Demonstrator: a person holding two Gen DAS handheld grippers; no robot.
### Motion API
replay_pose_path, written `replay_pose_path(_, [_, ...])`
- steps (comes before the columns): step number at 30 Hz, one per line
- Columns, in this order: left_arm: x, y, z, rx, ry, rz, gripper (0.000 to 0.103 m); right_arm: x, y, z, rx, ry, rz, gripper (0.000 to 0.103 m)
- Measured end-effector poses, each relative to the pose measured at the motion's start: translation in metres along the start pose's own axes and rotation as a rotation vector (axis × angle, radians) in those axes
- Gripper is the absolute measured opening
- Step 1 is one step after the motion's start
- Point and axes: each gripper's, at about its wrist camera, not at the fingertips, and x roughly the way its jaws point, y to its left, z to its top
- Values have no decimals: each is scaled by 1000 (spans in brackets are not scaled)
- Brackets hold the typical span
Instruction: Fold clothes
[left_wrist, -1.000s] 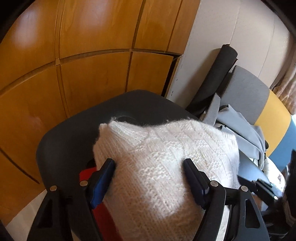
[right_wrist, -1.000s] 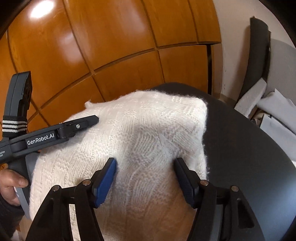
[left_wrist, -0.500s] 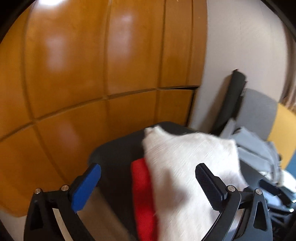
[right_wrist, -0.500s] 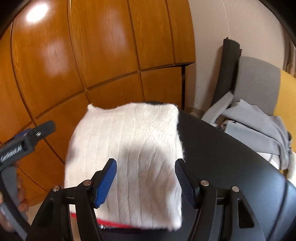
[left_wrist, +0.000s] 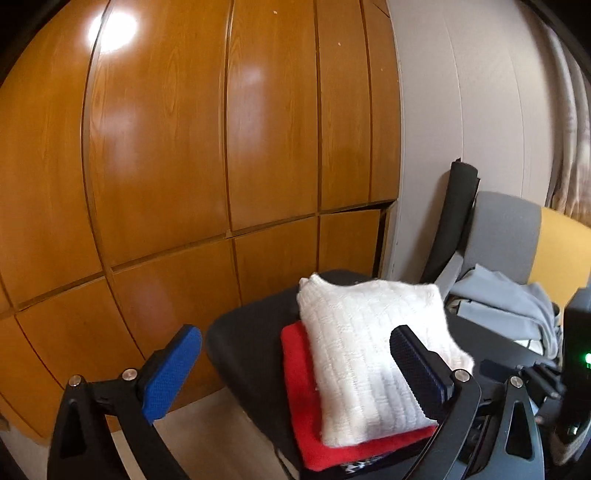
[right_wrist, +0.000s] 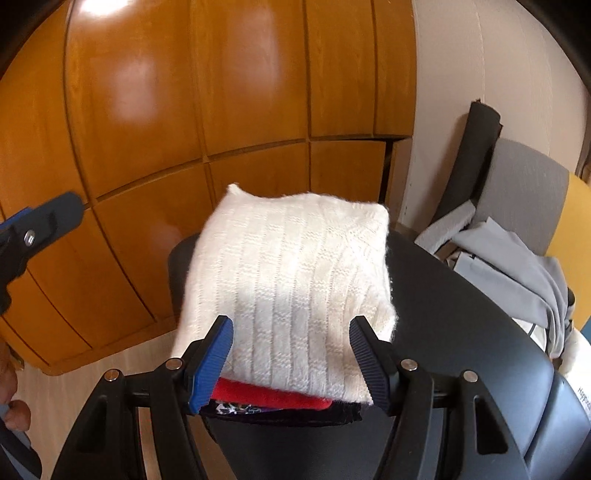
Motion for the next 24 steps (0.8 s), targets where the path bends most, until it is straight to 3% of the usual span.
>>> replay_pose_path(4, [-10,-6,0,25,-4,44,103,-15,2,-11,-40,-4,19,67])
replay_pose_path(10, [-20,-5,-2,-17,18,41,102,-24,3,-23,-67,0,42,67])
replay_pose_path(16, [-21,-9,-8,-24,21,37,95,-22,-2,-27,-59,14,38,67])
replay_pose_path(24, [-16,-14,-14,-21,71,44,103,-22,-2,-29,-44,26,23,67])
